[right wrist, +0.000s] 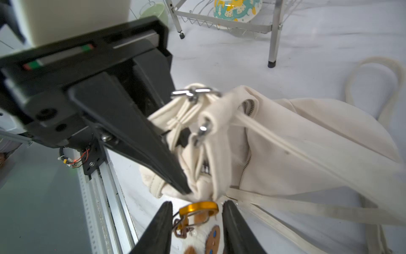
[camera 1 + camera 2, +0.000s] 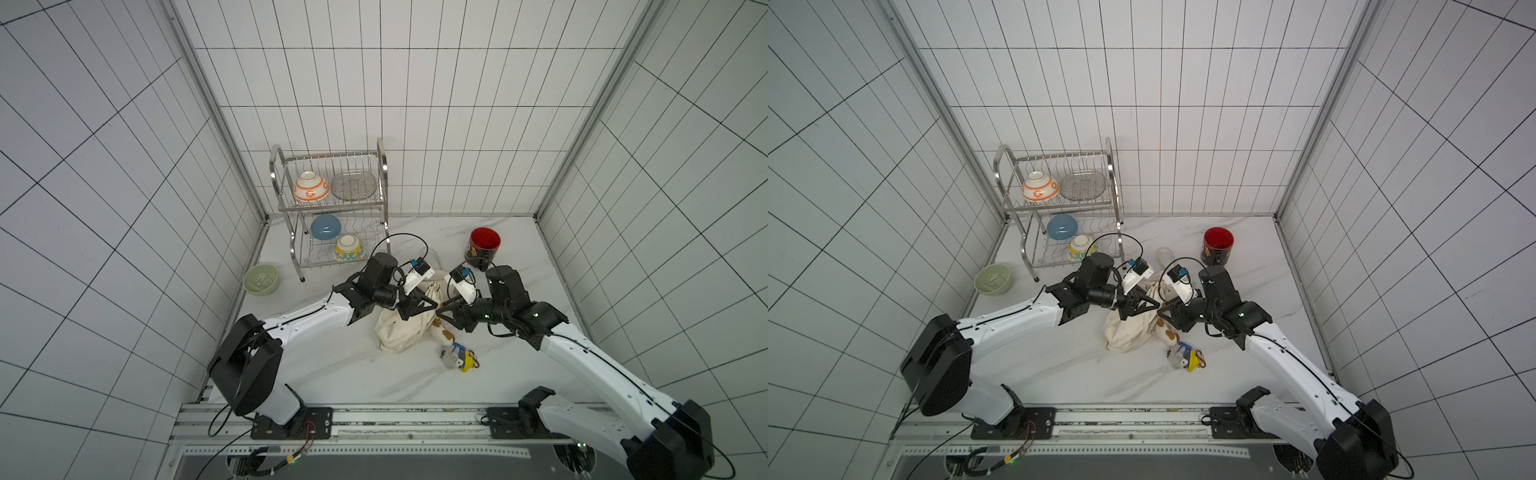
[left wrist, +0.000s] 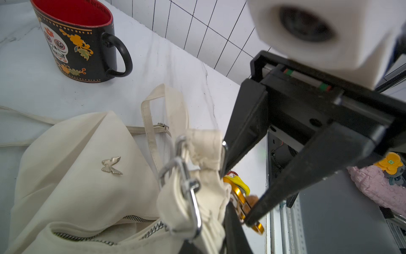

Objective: Remove the decoration from the bag
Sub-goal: Place the decoration item at the center of the board, then place the bag at the center of the board, then reset both arms

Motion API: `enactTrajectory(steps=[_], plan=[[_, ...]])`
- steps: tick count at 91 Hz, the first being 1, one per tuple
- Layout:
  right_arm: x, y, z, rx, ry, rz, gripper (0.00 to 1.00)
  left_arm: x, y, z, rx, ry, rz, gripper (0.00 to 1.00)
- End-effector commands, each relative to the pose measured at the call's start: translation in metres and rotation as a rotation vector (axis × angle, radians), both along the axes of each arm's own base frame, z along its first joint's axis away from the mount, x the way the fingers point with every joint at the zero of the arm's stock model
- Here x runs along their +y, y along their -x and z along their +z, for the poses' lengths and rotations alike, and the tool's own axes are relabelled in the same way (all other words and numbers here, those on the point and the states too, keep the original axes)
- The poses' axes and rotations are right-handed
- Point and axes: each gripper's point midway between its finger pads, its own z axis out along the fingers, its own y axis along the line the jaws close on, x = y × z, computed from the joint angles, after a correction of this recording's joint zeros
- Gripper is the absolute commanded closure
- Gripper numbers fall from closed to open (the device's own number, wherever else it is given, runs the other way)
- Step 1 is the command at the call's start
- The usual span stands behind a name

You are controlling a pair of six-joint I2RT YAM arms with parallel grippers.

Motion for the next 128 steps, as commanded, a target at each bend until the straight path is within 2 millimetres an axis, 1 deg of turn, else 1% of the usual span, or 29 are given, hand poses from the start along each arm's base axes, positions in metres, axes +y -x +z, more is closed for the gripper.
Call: enactTrajectory(steps=[1, 8, 17, 21, 26, 30, 34, 40, 42, 45, 52, 55, 57, 63, 64, 66, 69, 72, 76, 79, 84, 89, 93, 96, 101, 104, 112, 120, 128], plan=[[0.010, 0.004, 0.018, -0.054, -0.073, 0.087, 0.59, -0.007, -0.003, 0.015, -0.030, 0.053, -0.048, 0.86], [0.006, -0.005, 0.014, -0.075, -0.042, 0.043, 0.58, -0.010, 0.004, 0.018, 0.000, 0.070, -0.106, 0.87], [0.006, -0.019, 0.024, -0.117, -0.053, 0.007, 0.56, -0.011, 0.017, 0.001, 0.045, 0.009, -0.172, 0.88], [0.005, -0.026, 0.026, -0.131, -0.055, -0.018, 0.55, -0.008, 0.017, -0.007, 0.043, -0.028, -0.159, 0.88], [0.001, -0.034, 0.028, -0.139, -0.059, -0.052, 0.55, 0.001, 0.005, -0.012, 0.024, -0.070, -0.098, 0.90], [-0.004, -0.038, 0.028, -0.139, -0.057, -0.082, 0.55, 0.015, -0.015, -0.014, 0.009, -0.092, -0.011, 0.91], [-0.015, -0.047, 0.026, -0.140, -0.047, -0.140, 0.54, 0.031, -0.034, -0.014, -0.002, -0.104, 0.075, 0.90], [-0.039, -0.061, 0.019, -0.145, -0.011, -0.262, 0.47, 0.061, -0.061, -0.023, -0.011, -0.152, 0.213, 0.86], [-0.048, -0.066, 0.016, -0.145, 0.007, -0.308, 0.44, 0.069, -0.067, -0.025, -0.007, -0.164, 0.241, 0.82], [-0.061, -0.070, 0.014, -0.145, 0.023, -0.365, 0.39, 0.078, -0.068, -0.029, 0.012, -0.182, 0.256, 0.77], [-0.090, -0.078, 0.006, -0.137, 0.051, -0.497, 0.29, 0.086, -0.050, -0.042, 0.062, -0.225, 0.237, 0.63], [-0.103, -0.083, 0.002, -0.133, 0.063, -0.562, 0.26, 0.089, -0.041, -0.046, 0.070, -0.229, 0.234, 0.54], [-0.112, -0.085, -0.001, -0.127, 0.069, -0.599, 0.25, 0.091, -0.038, -0.049, 0.073, -0.230, 0.244, 0.43], [-0.139, -0.090, -0.007, -0.109, 0.078, -0.719, 0.21, 0.100, -0.034, -0.049, 0.058, -0.223, 0.291, 0.17], [-0.144, -0.091, -0.009, -0.106, 0.080, -0.740, 0.20, 0.103, -0.034, -0.049, 0.059, -0.225, 0.301, 0.11], [-0.153, -0.092, -0.010, -0.105, 0.083, -0.780, 0.19, 0.107, -0.035, -0.049, 0.051, -0.229, 0.323, 0.05], [-0.168, -0.095, -0.015, -0.108, 0.097, -0.844, 0.14, 0.115, -0.039, -0.049, 0.035, -0.244, 0.372, 0.03], [-0.180, -0.097, -0.018, -0.113, 0.109, -0.904, 0.05, 0.128, -0.045, -0.047, 0.020, -0.270, 0.448, 0.02], [-0.198, -0.099, -0.024, -0.112, 0.127, -0.984, 0.01, 0.149, -0.053, -0.047, 0.004, -0.296, 0.554, 0.02], [-0.210, -0.100, -0.029, -0.115, 0.138, -1.031, 0.00, 0.168, -0.061, -0.049, 0.007, -0.307, 0.645, 0.02], [-0.231, -0.102, -0.033, -0.133, 0.161, -1.115, 0.01, 0.209, -0.077, -0.050, 0.005, -0.321, 0.835, 0.02], [-0.247, -0.106, -0.037, -0.173, 0.192, -1.175, 0.01, 0.244, -0.088, -0.051, -0.002, -0.324, 0.970, 0.02], [-0.257, -0.108, -0.045, -0.197, 0.218, -1.200, 0.01, 0.277, -0.100, -0.054, 0.005, -0.318, 1.107, 0.02], [-0.263, -0.113, -0.044, -0.232, 0.209, -1.223, 0.01, 0.301, -0.107, -0.057, 0.014, -0.305, 1.210, 0.02], [-0.273, -0.119, -0.049, -0.278, 0.200, -1.261, 0.01, 0.329, -0.118, -0.062, 0.012, -0.266, 1.337, 0.02], [-0.276, -0.123, -0.051, -0.302, 0.197, -1.275, 0.01, 0.345, -0.130, -0.055, 0.002, -0.244, 1.411, 0.01], [-0.288, -0.130, -0.057, -0.346, 0.216, -1.317, 0.01, 0.375, -0.147, -0.059, -0.051, -0.346, 1.526, 0.02], [-0.299, -0.142, -0.055, -0.394, 0.201, -1.343, 0.01, 0.399, -0.154, -0.070, -0.103, -0.352, 1.625, 0.02], [-0.305, -0.150, -0.060, -0.400, 0.192, -1.363, 0.01, 0.403, -0.165, -0.064, -0.176, -0.297, 1.634, 0.02]])
